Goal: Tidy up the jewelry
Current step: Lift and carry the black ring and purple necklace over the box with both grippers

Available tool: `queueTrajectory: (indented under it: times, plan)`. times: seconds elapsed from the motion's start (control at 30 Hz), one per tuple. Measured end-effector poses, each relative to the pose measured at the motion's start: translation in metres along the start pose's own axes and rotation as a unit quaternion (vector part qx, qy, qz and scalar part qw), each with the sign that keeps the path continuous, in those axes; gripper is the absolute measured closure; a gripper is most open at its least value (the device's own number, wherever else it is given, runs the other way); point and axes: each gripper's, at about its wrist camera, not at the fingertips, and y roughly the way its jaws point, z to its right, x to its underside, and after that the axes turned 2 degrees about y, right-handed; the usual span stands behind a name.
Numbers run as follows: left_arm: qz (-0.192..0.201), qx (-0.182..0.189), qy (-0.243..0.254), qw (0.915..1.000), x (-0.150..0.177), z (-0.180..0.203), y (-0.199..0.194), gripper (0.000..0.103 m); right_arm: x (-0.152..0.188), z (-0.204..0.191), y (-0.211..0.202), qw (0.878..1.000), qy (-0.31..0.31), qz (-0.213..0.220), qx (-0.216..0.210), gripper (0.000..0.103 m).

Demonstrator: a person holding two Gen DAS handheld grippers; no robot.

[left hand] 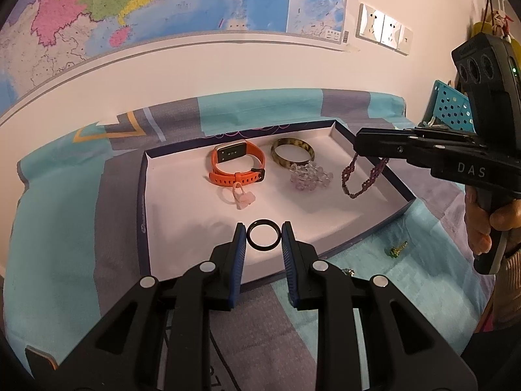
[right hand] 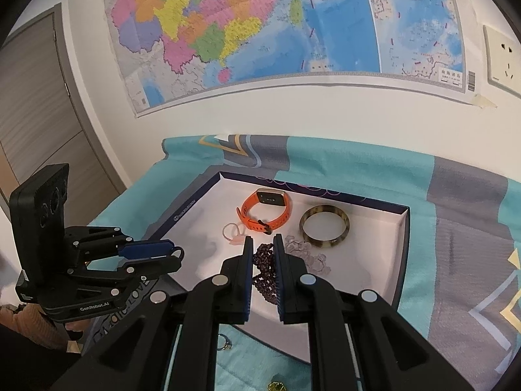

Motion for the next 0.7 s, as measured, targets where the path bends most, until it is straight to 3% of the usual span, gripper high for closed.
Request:
queueTrajectory:
  times: [0.7]
  plan:
    - [-0.023,0.000,-0.021,0.9995,-0.011,-0.008,0.031,0.080,-0.005,0.010,0.030,1.000,0.019,-0.021,-0.010,0.093]
